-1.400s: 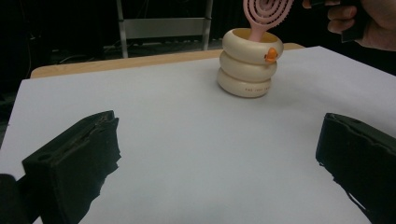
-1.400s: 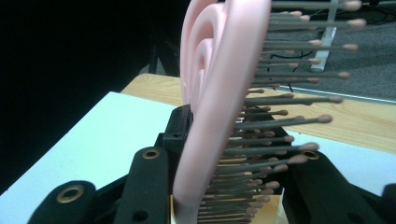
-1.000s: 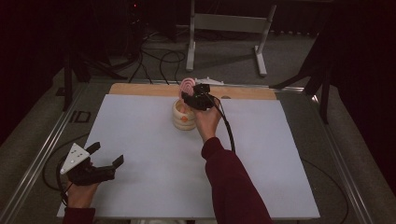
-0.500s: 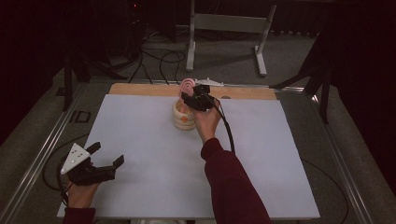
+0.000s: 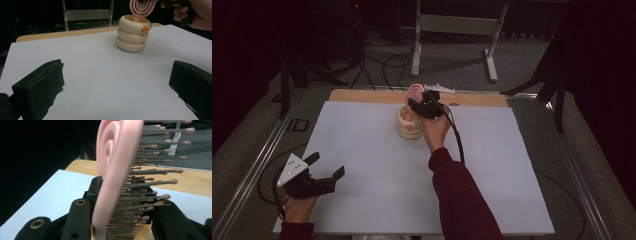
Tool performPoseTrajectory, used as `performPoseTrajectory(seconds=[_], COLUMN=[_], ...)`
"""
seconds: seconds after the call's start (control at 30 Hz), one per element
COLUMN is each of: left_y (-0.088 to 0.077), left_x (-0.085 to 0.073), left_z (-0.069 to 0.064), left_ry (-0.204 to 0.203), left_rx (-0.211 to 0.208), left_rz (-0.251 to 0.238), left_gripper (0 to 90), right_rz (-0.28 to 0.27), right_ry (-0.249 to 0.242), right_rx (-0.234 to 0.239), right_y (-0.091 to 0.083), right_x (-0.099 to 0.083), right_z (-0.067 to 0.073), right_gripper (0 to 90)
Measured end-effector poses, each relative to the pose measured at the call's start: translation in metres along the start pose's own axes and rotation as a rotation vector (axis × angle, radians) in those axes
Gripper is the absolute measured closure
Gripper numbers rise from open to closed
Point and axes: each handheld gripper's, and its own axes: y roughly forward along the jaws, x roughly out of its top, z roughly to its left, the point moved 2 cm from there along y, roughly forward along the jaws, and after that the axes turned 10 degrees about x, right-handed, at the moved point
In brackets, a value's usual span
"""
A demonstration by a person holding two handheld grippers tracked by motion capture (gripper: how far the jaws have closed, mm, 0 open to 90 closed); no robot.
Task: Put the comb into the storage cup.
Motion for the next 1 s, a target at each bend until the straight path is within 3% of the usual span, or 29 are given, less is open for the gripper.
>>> performPoseTrajectory(seconds=[1.0], left_y=[0.001], left_x=[-0.001], left_z=[-0.001], left_ry=[0.005], left_rx=[-0.001], left_rz=[0.006], left_gripper=[0.0], right_rz=[0.001], right_ry=[0.016], right_rx=[-0.034], right_y=[-0.005], right_x=[-0.002], right_z=[-0.013], right_gripper=[62.3])
